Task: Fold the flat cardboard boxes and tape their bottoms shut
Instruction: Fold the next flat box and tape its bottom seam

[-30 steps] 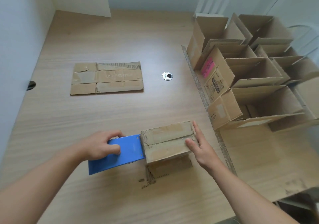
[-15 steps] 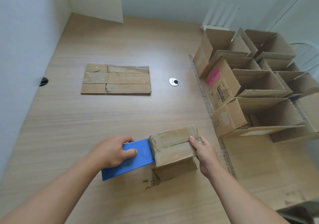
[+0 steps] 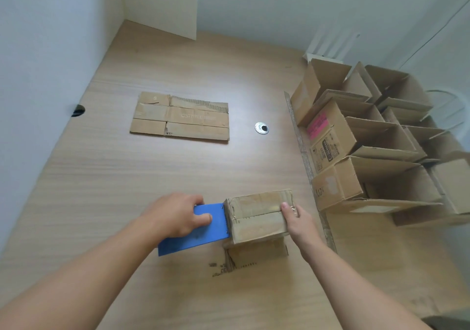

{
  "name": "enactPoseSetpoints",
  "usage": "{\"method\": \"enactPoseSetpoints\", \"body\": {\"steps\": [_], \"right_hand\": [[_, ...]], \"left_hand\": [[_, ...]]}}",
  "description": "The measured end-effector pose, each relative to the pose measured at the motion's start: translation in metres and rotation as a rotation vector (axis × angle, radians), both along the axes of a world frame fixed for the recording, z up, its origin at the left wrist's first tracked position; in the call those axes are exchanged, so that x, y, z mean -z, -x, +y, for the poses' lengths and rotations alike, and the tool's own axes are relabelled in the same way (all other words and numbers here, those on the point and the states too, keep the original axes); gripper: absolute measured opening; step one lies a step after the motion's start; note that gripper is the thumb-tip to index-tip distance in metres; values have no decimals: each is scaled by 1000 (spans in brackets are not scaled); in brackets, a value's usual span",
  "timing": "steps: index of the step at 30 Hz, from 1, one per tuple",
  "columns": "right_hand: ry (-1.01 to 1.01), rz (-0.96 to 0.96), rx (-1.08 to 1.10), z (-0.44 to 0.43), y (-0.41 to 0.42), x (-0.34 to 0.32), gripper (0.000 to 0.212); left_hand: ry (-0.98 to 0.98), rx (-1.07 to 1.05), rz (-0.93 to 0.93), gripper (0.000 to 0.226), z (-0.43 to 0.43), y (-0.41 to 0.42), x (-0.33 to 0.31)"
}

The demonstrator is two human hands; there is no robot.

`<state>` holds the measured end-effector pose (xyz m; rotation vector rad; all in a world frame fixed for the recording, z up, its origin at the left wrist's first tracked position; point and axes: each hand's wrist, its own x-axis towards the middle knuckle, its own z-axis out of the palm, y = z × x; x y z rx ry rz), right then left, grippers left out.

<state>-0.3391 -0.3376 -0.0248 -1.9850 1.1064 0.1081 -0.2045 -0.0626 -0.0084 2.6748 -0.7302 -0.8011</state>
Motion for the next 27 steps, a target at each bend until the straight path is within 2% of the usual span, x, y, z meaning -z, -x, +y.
{"method": "enactPoseSetpoints", "body": {"steps": [2, 4, 6, 7, 9, 12, 27], "right_hand": [[152, 75, -54, 7, -3, -8, 55], [398, 111, -113, 17, -6, -18, 44], [630, 10, -222, 38, -7, -26, 45], [664, -51, -299, 50, -9, -29, 47], [598, -68, -500, 75, -10, -26, 49], [526, 70, -707, 90, -1, -8, 61], [538, 58, -742, 82, 1, 2, 59]], "left_hand": [[-13, 5, -31, 38, -4, 1, -5], [-15, -4, -61, 42, -5, 5, -9], [-10, -31, -70, 44, -2, 10, -7], [-6, -43, -72, 44, 0, 13, -5], [-2, -54, -64, 42, 3, 16, -3], [24, -69, -37, 40, 8, 21, 1], [54, -78, 134, 39, 46, 12, -16]]}}
